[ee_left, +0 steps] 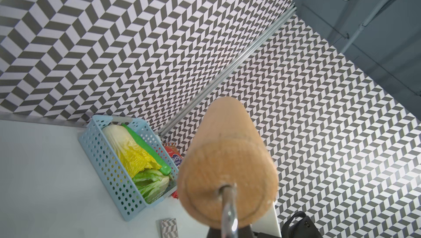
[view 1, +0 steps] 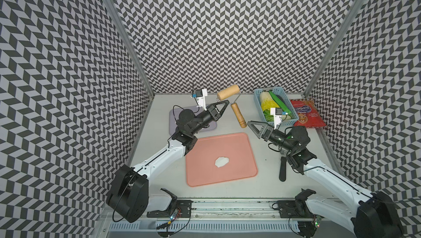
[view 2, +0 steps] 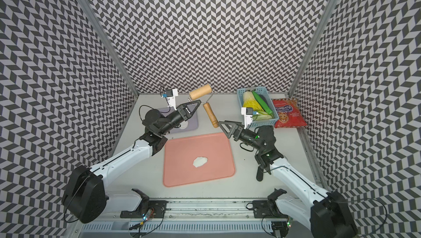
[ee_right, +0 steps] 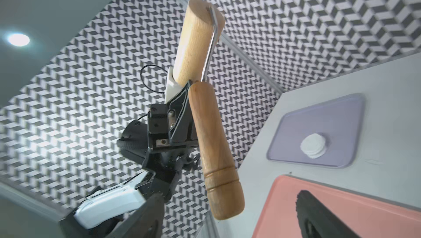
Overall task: Roll out the dumpling wrappers from the dough
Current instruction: Pick up the rolling pin from the center of the board.
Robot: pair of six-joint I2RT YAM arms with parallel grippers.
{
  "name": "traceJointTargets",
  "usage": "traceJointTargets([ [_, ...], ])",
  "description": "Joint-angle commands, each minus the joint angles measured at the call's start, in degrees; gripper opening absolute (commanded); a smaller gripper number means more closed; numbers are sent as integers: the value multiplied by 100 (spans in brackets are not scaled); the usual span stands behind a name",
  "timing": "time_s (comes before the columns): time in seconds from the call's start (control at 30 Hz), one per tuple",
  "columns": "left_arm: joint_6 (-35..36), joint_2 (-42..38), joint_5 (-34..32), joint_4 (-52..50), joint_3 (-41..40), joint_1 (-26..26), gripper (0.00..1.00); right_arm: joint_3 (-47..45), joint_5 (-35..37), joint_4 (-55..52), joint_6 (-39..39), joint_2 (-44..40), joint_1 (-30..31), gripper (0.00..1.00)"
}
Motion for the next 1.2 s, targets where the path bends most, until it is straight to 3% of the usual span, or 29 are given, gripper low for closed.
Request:
traceJointTargets([
  [0.0,-158,-231,-254,667,128,23,0,272,-968,1663,891,323,78,91],
  [0.1,-261,-215,-353,858,172,22,0,316,-964,2328,1266,509,151,90],
  [0.4,-423,-116,-642,1095,232,-23,0,823,-899,2886,1681,850,325,81],
  [0.87,8,-477,-1708,878,-121,-481,0,1457,-190,2527,2028,1212,327,51],
  [1.17,51,-518,-1813,852,-223,-548,0,1593,-120,2372,2172,1321,327,43],
])
